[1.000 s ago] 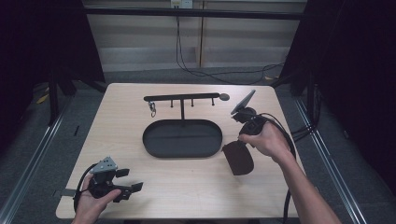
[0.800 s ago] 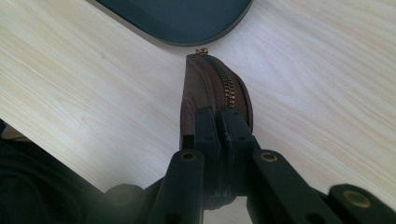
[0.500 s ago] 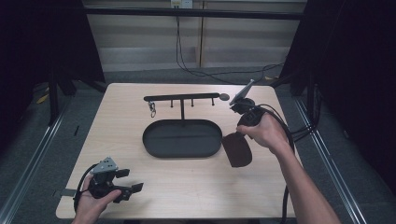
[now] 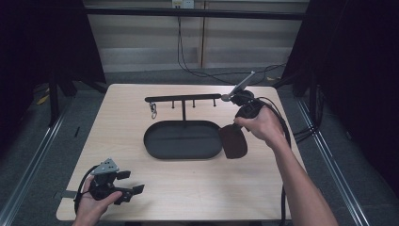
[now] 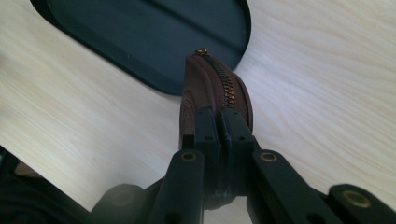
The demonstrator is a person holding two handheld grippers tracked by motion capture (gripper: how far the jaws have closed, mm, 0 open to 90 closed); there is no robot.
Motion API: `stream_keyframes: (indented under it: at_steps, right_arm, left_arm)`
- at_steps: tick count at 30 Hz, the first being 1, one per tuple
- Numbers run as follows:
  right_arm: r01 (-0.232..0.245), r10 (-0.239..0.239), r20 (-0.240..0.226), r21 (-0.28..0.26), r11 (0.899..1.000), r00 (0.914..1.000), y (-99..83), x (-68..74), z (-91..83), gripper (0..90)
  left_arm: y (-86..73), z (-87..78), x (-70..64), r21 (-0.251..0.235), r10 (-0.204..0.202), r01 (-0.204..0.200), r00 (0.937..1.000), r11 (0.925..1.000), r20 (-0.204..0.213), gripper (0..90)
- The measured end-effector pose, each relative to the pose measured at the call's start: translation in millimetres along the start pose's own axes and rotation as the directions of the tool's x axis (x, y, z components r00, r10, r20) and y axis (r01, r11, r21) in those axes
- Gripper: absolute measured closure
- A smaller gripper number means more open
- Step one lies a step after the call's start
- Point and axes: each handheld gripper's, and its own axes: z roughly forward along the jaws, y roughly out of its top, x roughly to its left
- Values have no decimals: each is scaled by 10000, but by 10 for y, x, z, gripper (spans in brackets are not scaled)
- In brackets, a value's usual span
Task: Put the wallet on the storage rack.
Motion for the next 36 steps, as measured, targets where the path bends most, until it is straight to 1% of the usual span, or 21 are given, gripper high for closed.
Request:
stream_keyframes:
  at_steps: [6,13,16,18,19,21,22,25,26,28,30,32,34,36]
  right_arm:
    - [-138,130,-277,-313,9994,9995,91,-13,50,865]
    - [-548,514,-442,-779,9955,9977,180,-53,97,865]
    - [-719,659,-643,-972,9927,9958,206,-78,103,865]
    - [-712,646,-675,-1001,9924,9956,217,-82,119,866]
    - [-696,615,-784,-1055,9920,9950,222,-78,132,866]
    - [-704,613,-840,-1101,9914,9946,234,-72,153,866]
    - [-685,567,-983,-1212,9903,9935,247,-70,163,866]
    - [-717,550,-1209,-1391,9877,9911,262,-75,179,866]
    - [-802,619,-1193,-1552,9846,9909,265,-77,182,866]
    - [-879,677,-1263,-1625,9828,9897,272,-88,203,867]
    - [-1075,827,-1391,-1815,9775,9868,272,-106,235,868]
    - [-1150,874,-1490,-1882,9754,9850,277,-118,272,868]
    - [-1188,892,-1637,-1810,9763,9825,285,-115,318,867]
    - [-1199,873,-1725,-1889,9746,9811,291,-118,358,867]
  left_arm:
    - [1,-5,4,-17,12,-12,10000,10000,40,184]
    - [0,-5,5,-47,-21,21,10000,10000,45,184]
    - [1,-8,5,-53,-10,11,10000,10000,35,184]
    - [1,-7,6,-52,-15,15,10000,10000,28,184]
    - [1,-6,7,-55,-8,8,10000,10000,26,184]
    - [1,-1,1,-16,-24,24,10000,10000,62,184]
    - [0,-2,0,-33,-10,10,10000,10000,75,185]
    - [0,-9,4,-68,-8,8,10000,10000,31,184]
    - [1,-11,7,-61,-5,5,10000,10000,30,185]
    - [0,-5,6,-52,-10,11,10000,10000,56,184]
    - [0,-5,3,-61,12,-12,10000,10000,63,184]
    - [0,-4,3,-50,8,-8,10000,10000,61,184]
    - [0,-6,2,-62,7,-7,10000,10000,60,185]
    - [0,-8,2,-57,2,-2,10000,10000,51,184]
